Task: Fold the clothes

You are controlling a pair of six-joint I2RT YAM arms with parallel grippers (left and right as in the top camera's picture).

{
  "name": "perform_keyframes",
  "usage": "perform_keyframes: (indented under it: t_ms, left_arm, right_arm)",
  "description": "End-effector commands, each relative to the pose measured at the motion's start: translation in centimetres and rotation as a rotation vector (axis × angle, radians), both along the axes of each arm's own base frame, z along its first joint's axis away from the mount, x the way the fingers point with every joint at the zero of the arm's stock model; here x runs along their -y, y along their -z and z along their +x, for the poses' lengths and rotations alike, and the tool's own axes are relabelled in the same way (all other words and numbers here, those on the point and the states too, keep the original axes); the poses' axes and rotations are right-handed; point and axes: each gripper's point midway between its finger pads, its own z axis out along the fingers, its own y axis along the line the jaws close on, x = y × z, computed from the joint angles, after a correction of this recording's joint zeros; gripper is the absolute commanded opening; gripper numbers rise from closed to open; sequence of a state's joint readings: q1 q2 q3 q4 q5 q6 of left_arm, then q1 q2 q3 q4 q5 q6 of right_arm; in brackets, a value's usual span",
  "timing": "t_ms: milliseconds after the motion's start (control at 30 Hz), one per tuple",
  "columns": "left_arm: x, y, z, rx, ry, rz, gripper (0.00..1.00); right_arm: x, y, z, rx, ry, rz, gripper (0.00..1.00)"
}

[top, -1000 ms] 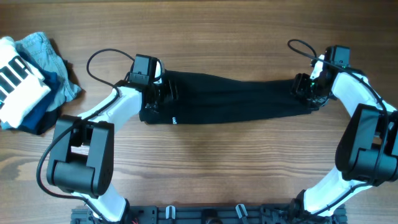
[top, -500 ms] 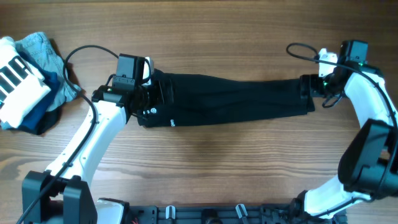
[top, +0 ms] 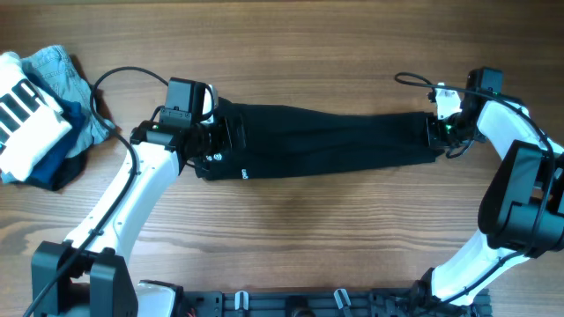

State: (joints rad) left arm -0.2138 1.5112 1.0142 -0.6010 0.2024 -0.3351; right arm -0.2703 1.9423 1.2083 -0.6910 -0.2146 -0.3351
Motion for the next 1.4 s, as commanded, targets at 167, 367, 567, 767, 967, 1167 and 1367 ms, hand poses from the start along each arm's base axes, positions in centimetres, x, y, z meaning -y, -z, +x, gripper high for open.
perform_keyframes:
  t_ms: [167,367,567,767,967,1167,1367]
  left_arm:
    - [-3.3,-1.2,-0.5,0.003,-0.078,0.018,1.0]
    - [-5.5,-1.4,-1.5,-0.031,-0.139,0.022,1.0]
    - [-5.4,-1.4,-1.6,-0.038,-0.138,0.023,1.0]
    - [-5.5,-1.2,-1.9,-0.05,-0.138,0.025,1.0]
    - [-5.5,-1.1,-2.1,-0.059,-0.138,0.026,1.0]
    - [-5.5,-1.1,-2.2,-0.062,-0.138,0.026,1.0]
    - [-5.5,-1.1,-2.1,-0.061,-0.138,0.026,1.0]
  right_arm:
    - [7.0,-3.8,0.3,-0.025,0.294,-0.272,0.04]
    - [2.9,-8.7,2.5,0.092,0.218,-0.134,0.04]
    - [-8.3,-8.6,1.7,0.035,-0.022,-0.108,0.04]
    - [-16.1,-8.8,1.4,0.063,-0.114,-0.061,0.05]
    - [-20.1,-8.4,1.1,0.074,-0.17,-0.01,0.06]
    - [-23.5,-8.1,1.0,0.064,-0.227,0.137,0.09]
    - [-27.2,-9.5,-2.6,0.018,-0.508,0.363,0.52]
